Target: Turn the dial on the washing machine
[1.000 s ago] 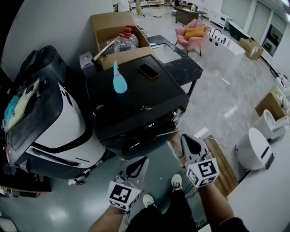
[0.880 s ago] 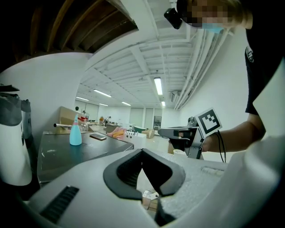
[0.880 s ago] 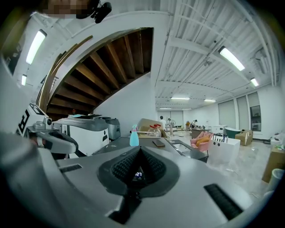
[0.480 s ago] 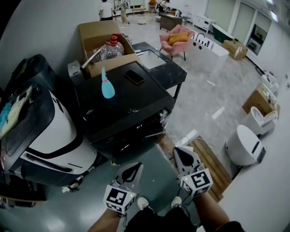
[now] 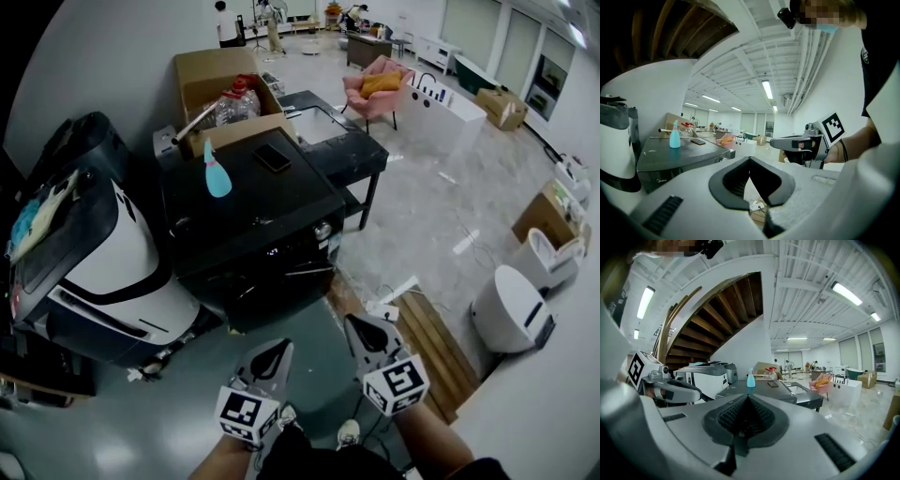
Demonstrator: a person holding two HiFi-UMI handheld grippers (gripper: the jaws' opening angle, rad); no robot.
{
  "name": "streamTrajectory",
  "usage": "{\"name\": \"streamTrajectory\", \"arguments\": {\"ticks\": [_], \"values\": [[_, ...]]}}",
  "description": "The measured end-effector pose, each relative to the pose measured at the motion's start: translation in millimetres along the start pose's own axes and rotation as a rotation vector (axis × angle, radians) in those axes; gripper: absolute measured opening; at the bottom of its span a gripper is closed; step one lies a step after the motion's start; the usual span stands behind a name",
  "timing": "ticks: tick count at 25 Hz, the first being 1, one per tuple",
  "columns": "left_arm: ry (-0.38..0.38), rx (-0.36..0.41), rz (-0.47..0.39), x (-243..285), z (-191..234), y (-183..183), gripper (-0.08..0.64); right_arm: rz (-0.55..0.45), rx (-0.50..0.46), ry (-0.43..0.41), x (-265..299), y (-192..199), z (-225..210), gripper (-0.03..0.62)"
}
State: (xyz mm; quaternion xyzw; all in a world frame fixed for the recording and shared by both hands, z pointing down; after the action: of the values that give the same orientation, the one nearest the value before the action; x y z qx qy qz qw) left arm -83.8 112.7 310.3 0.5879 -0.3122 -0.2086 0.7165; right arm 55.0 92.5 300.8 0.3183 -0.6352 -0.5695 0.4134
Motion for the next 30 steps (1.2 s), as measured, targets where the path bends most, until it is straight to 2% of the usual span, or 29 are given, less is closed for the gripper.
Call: {"name": "streamTrajectory", "arguments": {"ticks": [5,14,20,24,30], "values": [[-0.039,0.003,0.012,-8,-63,11,0.005,0.053,0.025,-0.036,-55,6,0,-0.003],[-0.084,0.016,0.039,-39,-152,25,0.005,0.040,0.018,-0.087,-139,17,8,-0.003],[-0.099,0.023,0.031,-61,-175,22,0.005,0.046,0.025,-0.110,-163,21,28,-0.003],[-0.115,0.037,0.002,-77,-177,19,0.005,0.029,0.009,-0.126,-168,17,42,-0.003],[-0.128,0.033,0.012,-93,-181,17,0.005,-0.003,-0.004,-0.141,-175,15,53,-0.003]]}}
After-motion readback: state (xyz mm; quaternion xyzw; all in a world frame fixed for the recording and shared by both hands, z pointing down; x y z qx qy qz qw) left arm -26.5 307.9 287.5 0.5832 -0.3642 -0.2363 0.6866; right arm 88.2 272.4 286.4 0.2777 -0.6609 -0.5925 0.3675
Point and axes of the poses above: the fingertips, and each gripper's own axes: x forward along the fingers, z to its left, y out of its underside, the point moved 2 cm from there along -x, backward along the fingers
